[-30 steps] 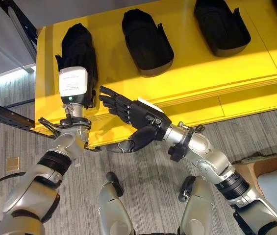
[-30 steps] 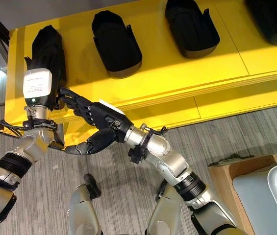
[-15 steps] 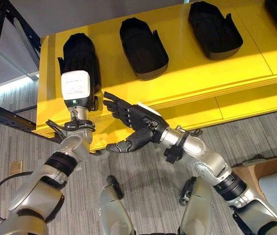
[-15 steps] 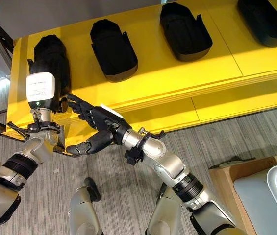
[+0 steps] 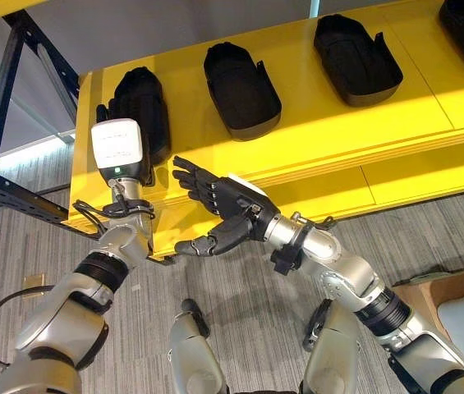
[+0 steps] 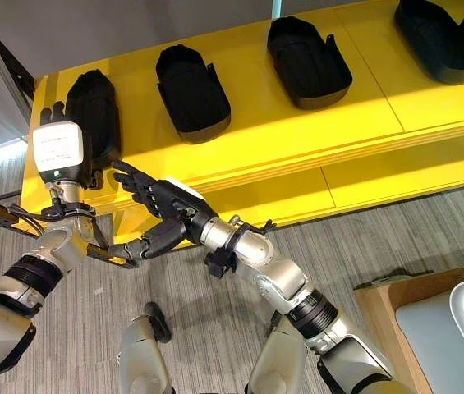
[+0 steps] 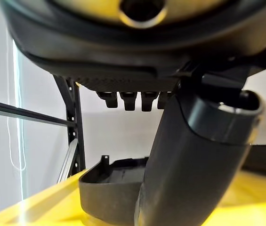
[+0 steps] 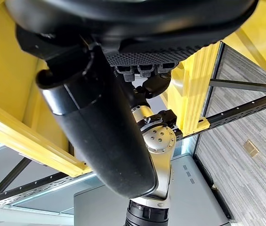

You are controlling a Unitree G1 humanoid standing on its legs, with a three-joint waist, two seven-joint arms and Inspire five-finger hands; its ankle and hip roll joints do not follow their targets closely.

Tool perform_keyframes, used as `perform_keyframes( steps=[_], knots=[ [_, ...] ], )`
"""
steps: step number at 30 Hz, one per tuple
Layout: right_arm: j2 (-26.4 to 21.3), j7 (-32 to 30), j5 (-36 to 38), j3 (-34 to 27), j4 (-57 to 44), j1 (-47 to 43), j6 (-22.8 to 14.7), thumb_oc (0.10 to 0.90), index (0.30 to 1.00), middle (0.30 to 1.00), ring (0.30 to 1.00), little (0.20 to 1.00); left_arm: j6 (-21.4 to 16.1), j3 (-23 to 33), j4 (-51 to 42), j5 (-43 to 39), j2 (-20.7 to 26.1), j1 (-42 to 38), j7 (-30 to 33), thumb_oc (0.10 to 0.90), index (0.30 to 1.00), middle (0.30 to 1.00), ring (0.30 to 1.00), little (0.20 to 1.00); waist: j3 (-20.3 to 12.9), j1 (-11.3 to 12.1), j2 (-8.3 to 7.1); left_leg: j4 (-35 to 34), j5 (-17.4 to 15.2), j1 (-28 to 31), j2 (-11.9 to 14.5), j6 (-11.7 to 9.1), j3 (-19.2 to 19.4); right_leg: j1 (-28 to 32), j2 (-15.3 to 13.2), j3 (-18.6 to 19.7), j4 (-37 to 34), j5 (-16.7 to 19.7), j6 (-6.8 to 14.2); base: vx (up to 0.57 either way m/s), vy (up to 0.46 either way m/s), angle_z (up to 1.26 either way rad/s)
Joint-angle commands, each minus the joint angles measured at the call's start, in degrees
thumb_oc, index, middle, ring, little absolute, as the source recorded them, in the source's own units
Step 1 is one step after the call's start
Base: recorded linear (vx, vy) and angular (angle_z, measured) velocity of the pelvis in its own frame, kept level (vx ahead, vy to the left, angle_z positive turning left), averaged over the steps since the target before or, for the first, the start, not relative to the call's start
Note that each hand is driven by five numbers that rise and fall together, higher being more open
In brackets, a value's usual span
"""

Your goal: Move parts from the plastic box to the shelf.

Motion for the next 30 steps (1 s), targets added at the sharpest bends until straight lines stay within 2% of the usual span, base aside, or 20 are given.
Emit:
perform_keyframes(
  steps=[1, 4, 5, 6, 8, 9, 11, 22, 30],
  knots=[
    [8.5, -0.1, 1.9, -3.1, -0.5, -5.4, -5.0, 0.9, 1.0, 1.0, 1.0, 1.0, -2.7, 0.8, -0.8, 0.3, 1.6, -7.0, 7.9, 0.9, 1.0, 1.0, 1.0, 1.0, -5.7, 2.2, 0.11, -0.7, -3.1, -1.5, 0.6, 0.7, -1.8, 5.3, -1.3, -1.2, -7.2, 1.1, 3.5, 0.0, 0.0, 0.0],
    [8.6, -0.3, 2.0, -3.0, -0.3, -5.4, -5.0, 0.9, 1.0, 1.0, 1.0, 1.0, -4.2, 1.2, -1.3, 1.2, 1.7, -7.0, 8.1, 0.9, 1.0, 1.0, 1.0, 1.0, -5.8, 2.4, 0.18, -0.6, -3.0, -1.3, 0.7, 0.6, -1.9, 5.7, -1.3, -1.4, -7.1, 1.0, 3.4, 0.02, -0.011, 0.01],
    [8.6, -0.4, 2.0, -3.0, -0.4, -5.4, -4.9, 0.9, 1.0, 1.0, 1.0, 1.0, -4.4, 1.2, -1.4, 1.6, 1.7, -7.1, 8.3, 0.9, 1.0, 1.0, 1.0, 1.0, -5.8, 2.4, 0.38, -1.2, -2.0, -1.6, 0.8, 1.3, -1.5, 5.3, -1.1, -1.7, -7.4, 1.9, 2.8, 0.0, 0.0, 0.0],
    [8.6, -0.3, 2.3, -3.1, -0.2, -5.3, -5.2, 0.9, 1.0, 1.0, 1.0, 1.0, -4.4, 0.9, -2.5, 1.7, 1.9, -7.1, 8.2, 0.9, 1.0, 1.0, 1.0, 1.0, -5.8, 2.5, 0.17, -0.6, -3.1, -1.2, 0.7, 0.6, -1.9, 5.9, -1.3, -1.4, -7.2, 1.0, 3.4, 0.0, 0.0, 0.0],
    [8.5, -0.4, 2.3, -3.1, -0.4, -5.1, -5.1, 0.9, 1.0, 1.0, 1.0, 1.0, -4.9, 1.0, -3.1, 1.7, 2.0, -6.8, 8.5, 0.9, 1.0, 1.0, 1.0, 1.0, -5.9, 2.5, 0.12, -0.5, -3.1, -1.1, 0.8, 0.6, -1.9, 6.0, -1.3, -1.4, -7.1, 1.0, 3.4, 0.02, -0.016, 0.0],
    [8.4, -0.5, 2.5, -3.1, -0.4, -5.1, -5.2, 0.9, 1.0, 1.0, 1.0, 1.0, -5.2, 1.0, -3.5, 2.0, 2.0, -6.7, 9.0, 0.9, 1.0, 1.0, 1.0, 1.0, -5.9, 2.5, 0.33, -1.1, -2.1, -1.4, 0.9, 1.4, -1.6, 5.5, -1.0, -1.6, -7.3, 1.9, 2.7, -0.04, -0.006, -0.03],
    [8.3, -0.5, 2.6, -3.2, -0.5, -5.0, -5.3, 0.9, 1.0, 1.0, 1.0, 1.0, -5.4, 1.1, -3.9, 2.4, 2.0, -6.5, 9.1, 0.9, 1.0, 1.0, 1.0, 1.0, -6.0, 2.5, 0.3, -1.1, -2.0, -1.4, 0.9, 1.4, -1.6, 5.6, -1.0, -1.6, -7.2, 1.8, 2.7, -0.02, -0.002, -0.03],
    [9.1, -0.5, 2.4, -2.9, -0.1, -5.0, -5.1, 0.9, 1.0, 1.0, 1.0, 1.0, -3.3, -0.8, -3.4, 3.9, 0.8, -8.2, 8.4, 0.9, 1.0, 1.0, 1.0, 1.0, -5.9, 1.9, 0.15, -0.8, -1.9, -1.6, 1.4, 1.2, -1.5, 5.7, -0.5, -1.1, -7.2, 1.9, 2.6, 0.0, -0.001, 0.0],
    [8.9, -0.2, 2.6, -3.2, -0.2, -5.2, -5.1, 0.9, 1.0, 1.0, 1.0, 1.0, -0.2, -3.3, -3.6, 7.5, 2.1, -9.5, 6.1, 0.9, 1.0, 1.0, 1.0, 1.0, -5.5, 1.6, 0.2, -0.4, -2.0, -1.8, 1.6, 1.2, -1.4, 5.4, -0.7, -0.8, -7.1, 2.1, 2.7, 0.0, 0.0, 0.0]
  ],
)
